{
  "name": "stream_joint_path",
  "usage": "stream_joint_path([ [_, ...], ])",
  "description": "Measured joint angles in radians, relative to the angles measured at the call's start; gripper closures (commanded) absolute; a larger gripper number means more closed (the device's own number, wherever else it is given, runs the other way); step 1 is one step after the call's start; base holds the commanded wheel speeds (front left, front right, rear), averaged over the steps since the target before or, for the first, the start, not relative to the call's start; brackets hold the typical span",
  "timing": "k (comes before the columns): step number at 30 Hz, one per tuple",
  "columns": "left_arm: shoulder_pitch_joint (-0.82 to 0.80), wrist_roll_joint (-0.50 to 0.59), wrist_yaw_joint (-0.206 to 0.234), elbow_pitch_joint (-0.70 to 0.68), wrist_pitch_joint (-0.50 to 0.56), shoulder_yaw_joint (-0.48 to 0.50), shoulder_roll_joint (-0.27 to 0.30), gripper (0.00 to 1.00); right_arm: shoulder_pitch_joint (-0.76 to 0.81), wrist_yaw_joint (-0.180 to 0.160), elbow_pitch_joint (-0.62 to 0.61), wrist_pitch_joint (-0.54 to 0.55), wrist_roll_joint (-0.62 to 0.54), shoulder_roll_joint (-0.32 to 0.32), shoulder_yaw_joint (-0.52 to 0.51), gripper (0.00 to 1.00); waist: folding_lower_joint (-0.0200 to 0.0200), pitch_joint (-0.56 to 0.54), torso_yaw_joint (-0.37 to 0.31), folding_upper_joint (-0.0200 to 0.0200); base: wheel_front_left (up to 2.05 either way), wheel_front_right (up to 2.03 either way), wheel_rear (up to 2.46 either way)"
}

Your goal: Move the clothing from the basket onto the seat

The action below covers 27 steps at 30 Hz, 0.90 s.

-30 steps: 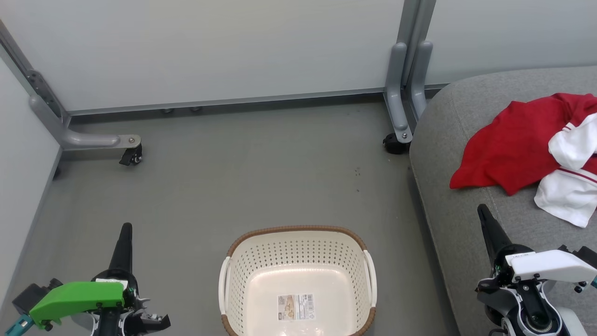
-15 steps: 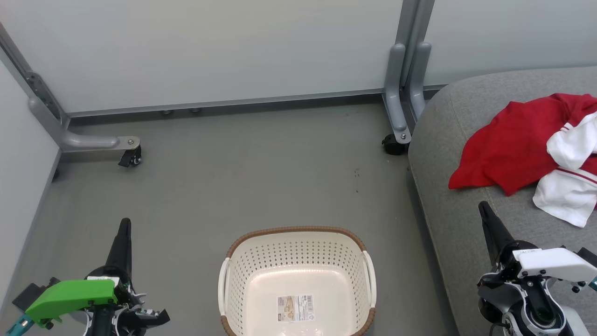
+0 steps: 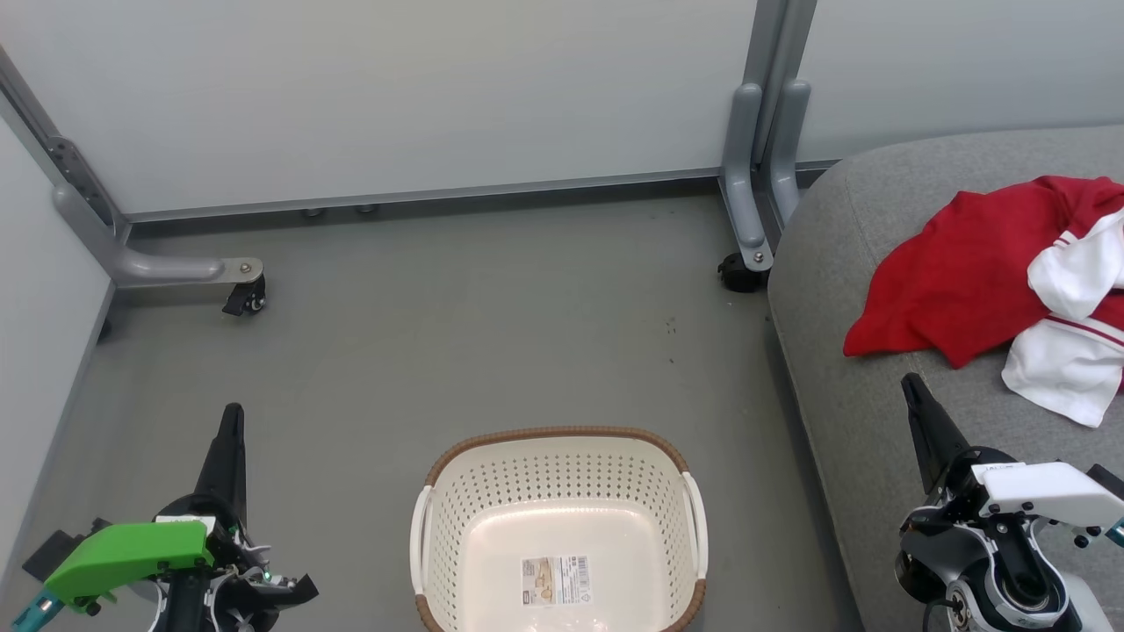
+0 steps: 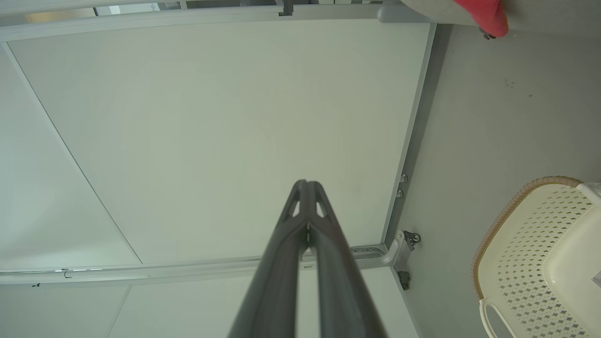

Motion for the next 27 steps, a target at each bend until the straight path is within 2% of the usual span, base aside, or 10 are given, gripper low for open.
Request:
stream_joint_path([
  [27, 0.000, 0.000, 0.000, 0.000, 0.000, 0.000, 0.000, 1.00, 0.000, 0.000, 0.001, 0.006, -0.008, 0.006, -0.009, 1.00, 0.0000, 0.000, 0.000, 0.0000, 0.00, 0.00, 0.00],
])
